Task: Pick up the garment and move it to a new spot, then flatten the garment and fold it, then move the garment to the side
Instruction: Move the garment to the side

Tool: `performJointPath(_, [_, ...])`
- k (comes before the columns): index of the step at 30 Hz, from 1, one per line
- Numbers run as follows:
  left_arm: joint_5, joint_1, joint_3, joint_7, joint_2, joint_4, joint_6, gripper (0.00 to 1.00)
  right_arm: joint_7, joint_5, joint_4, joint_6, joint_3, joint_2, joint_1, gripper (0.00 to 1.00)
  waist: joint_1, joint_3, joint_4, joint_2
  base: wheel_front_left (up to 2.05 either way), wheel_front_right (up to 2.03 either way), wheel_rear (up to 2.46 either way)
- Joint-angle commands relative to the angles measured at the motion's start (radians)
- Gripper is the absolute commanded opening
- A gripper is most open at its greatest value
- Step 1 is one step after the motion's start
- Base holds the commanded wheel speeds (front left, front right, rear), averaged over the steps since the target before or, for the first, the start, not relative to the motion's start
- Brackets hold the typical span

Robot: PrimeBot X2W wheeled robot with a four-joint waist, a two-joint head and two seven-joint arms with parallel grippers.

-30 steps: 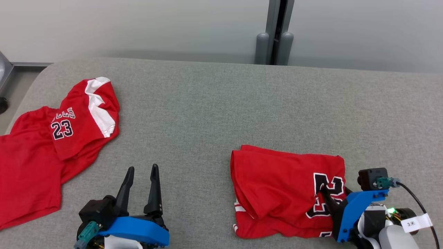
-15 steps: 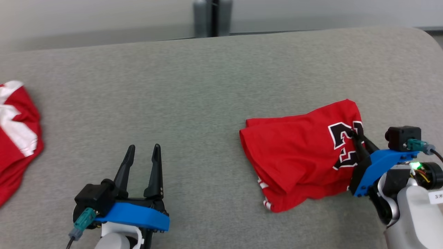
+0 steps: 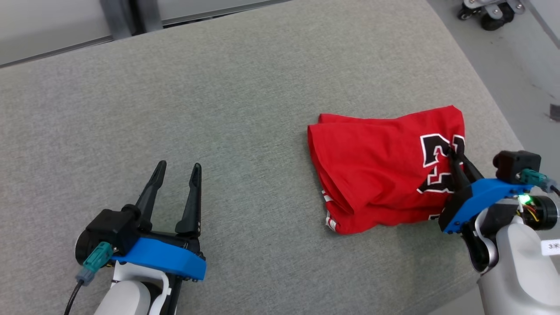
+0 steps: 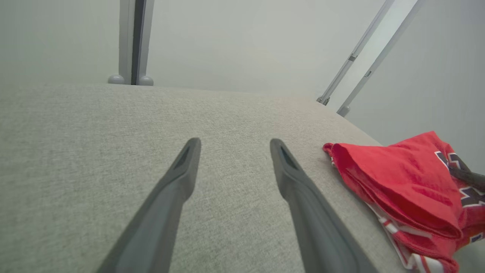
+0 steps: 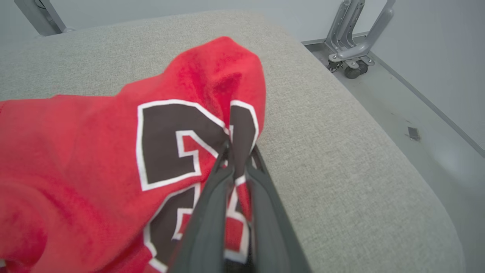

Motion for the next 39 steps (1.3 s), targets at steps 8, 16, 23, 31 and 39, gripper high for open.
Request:
performJointPath(8, [0.008,-0.007,0.005,0.029,0.031,-0.039,0.017,1.0,-0.037,-0.043,0.112,0.0,0.052,-0.043,-0.171,0.0,-0.0002,0.003,0.013,0.0,0.0,0.0,0.0])
performJointPath(16, [-0.001,0.008,0.011,0.019,0.033,-0.048,0.03,1.0,-0.032,-0.083,0.21,0.0,-0.033,-0.18,-0.303,0.0,-0.0002,0.0,0.123,0.0,0.0,0.0,0.0])
performJointPath(23, [-0.012,0.022,0.003,0.001,0.022,-0.037,0.03,1.0,-0.029,-0.139,0.263,0.0,-0.168,-0.259,-0.297,0.4,-0.0002,-0.002,0.195,0.0,0.0,0.0,0.0])
performJointPath(31, [-0.017,0.021,-0.008,-0.017,0.007,-0.009,0.025,1.0,-0.087,-0.21,0.3,0.0,-0.254,-0.218,-0.27,1.0,-0.0002,-0.024,0.225,0.0,0.0,0.0,0.0])
performJointPath(39, [-0.045,0.038,0.001,-0.048,-0.011,0.037,0.029,1.0,-0.164,-0.212,0.281,0.0,-0.141,-0.146,-0.244,1.0,-0.0002,-0.107,0.253,0.0,0.0,0.0,0.0])
